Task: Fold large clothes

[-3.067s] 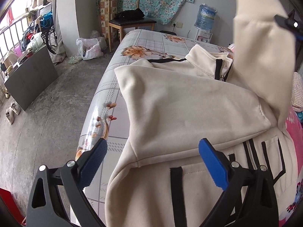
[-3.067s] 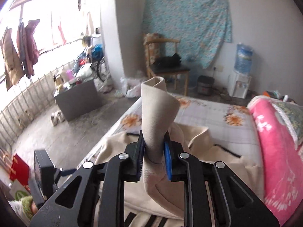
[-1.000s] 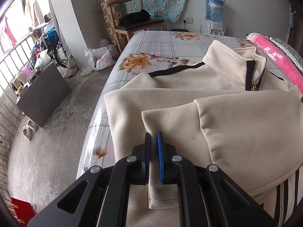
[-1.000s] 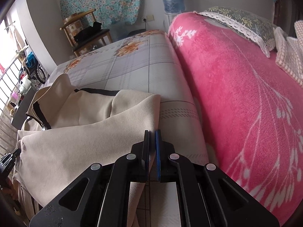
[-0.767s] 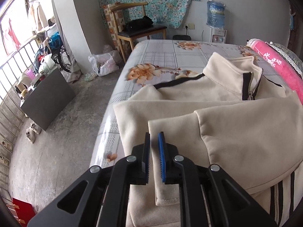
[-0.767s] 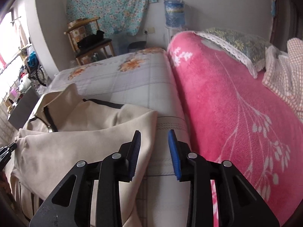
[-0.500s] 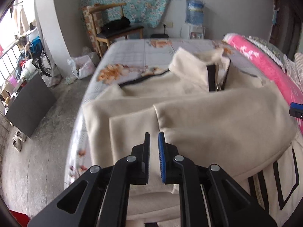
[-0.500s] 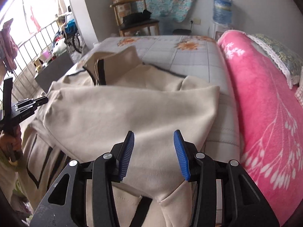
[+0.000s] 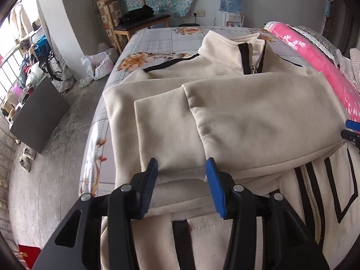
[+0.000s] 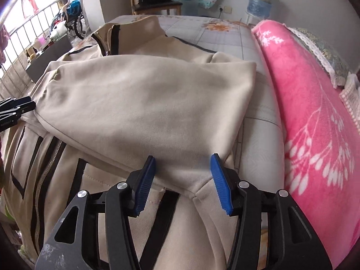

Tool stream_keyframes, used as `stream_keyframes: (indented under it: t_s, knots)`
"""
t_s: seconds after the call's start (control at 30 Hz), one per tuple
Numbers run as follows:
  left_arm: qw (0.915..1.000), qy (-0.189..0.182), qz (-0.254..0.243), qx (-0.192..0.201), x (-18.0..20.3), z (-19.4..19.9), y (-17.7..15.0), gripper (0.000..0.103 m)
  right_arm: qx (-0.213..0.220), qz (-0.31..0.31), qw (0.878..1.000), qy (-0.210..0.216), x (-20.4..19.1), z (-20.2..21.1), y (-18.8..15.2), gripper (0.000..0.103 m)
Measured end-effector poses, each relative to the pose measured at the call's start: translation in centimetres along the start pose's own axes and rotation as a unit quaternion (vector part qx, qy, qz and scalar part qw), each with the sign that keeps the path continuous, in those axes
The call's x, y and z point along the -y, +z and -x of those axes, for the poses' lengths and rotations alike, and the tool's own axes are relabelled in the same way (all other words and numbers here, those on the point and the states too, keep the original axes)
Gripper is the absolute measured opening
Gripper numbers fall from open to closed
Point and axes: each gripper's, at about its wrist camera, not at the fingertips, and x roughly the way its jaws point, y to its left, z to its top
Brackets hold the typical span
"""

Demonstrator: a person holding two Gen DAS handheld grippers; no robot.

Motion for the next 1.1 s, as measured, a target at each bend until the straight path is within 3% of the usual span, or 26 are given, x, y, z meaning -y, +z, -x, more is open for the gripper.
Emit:
stream_keyframes:
  t_s: [0.07,0.2,0.33,0.57,0.6,0.7,0.9,1.1]
  knots:
    - [0.9997,-0.016,0.010,0.018,-0.4,2.1,-0.7,0.045,0.020,-0.004,1.000,0.006,-0.7,2.4,-0.8,0.049]
    - [0.9996,-0.009,-0.012,0.024,0.7,5.5,-3.9,0.061,0.040,-0.002,0.999,0.032,-3.0,6.3,-4.2,0.061]
    - [0.9994,-0.010,-0.034,-0.005,2.7,6.8,-8.3,0.071,0.019,0.003,0.999,0.043,-5.7,7.3,-8.1,0.067]
    - [0.9985,0.032,-0.033,-0.031,5.4,6.3,-13.9,0.081,-0.007,-0.005,1.000,0.017,-9.1,6.8,-12.9,0.084]
    - [0.9987,0.043,-0.025,-0.011,5.5,6.6,-14.3,0.084,-0.017,-0.006,1.000,0.005,-9.4,6.2,-13.4,0.086]
    - [0.9979,0.061,-0.021,-0.004,5.8,6.6,-14.9,0.087,-0.009,-0.032,0.999,-0.012,-9.1,6.0,-14.2,0.095]
    - [0.9978,0.059,0.028,-0.013,4.7,6.4,-14.9,0.097,-0.004,-0.065,0.998,-0.006,-8.7,6.0,-14.8,0.095]
    - [0.9975,0.040,0.057,-0.016,3.9,6.4,-15.3,0.097,0.012,-0.073,0.997,-0.005,-8.6,6.1,-15.3,0.095]
